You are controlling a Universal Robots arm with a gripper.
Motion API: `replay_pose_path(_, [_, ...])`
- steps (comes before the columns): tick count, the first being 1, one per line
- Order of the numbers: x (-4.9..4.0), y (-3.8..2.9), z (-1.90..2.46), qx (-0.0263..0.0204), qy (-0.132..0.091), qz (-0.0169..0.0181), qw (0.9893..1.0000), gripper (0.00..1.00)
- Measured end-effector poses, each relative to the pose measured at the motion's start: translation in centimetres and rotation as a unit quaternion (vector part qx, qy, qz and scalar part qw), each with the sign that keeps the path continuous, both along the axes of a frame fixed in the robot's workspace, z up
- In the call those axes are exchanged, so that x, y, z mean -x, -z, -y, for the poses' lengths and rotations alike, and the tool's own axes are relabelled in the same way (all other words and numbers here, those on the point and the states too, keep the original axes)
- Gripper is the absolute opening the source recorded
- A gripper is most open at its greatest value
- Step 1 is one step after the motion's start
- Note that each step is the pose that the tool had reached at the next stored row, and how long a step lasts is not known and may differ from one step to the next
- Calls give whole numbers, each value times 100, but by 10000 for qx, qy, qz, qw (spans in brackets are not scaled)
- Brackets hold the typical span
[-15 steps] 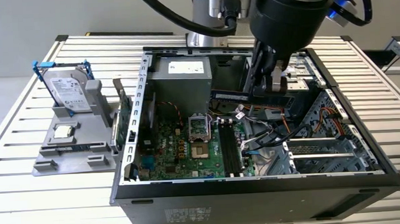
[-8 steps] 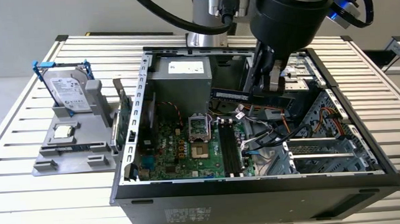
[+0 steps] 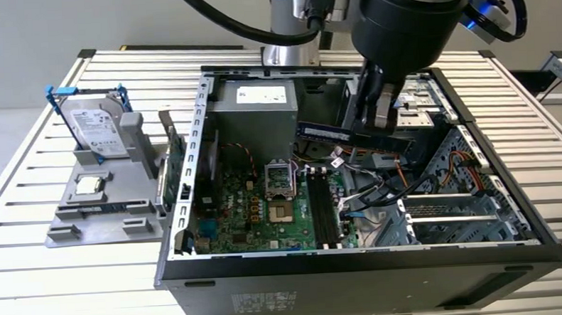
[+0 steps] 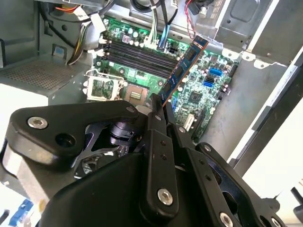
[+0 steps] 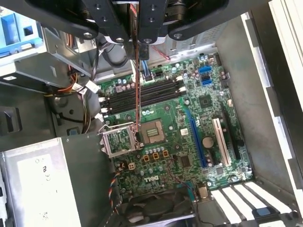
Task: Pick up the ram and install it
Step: 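Pick up the ram and move it above insertion slot, then insert the ram into the slot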
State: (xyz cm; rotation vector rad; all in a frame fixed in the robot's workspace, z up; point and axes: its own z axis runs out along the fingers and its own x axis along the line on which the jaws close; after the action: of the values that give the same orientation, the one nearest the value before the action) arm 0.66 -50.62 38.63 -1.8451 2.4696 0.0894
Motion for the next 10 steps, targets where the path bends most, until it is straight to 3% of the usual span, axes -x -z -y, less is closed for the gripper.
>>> replay_pose_path(10, [0, 0, 0, 0, 380, 0, 9993, 0])
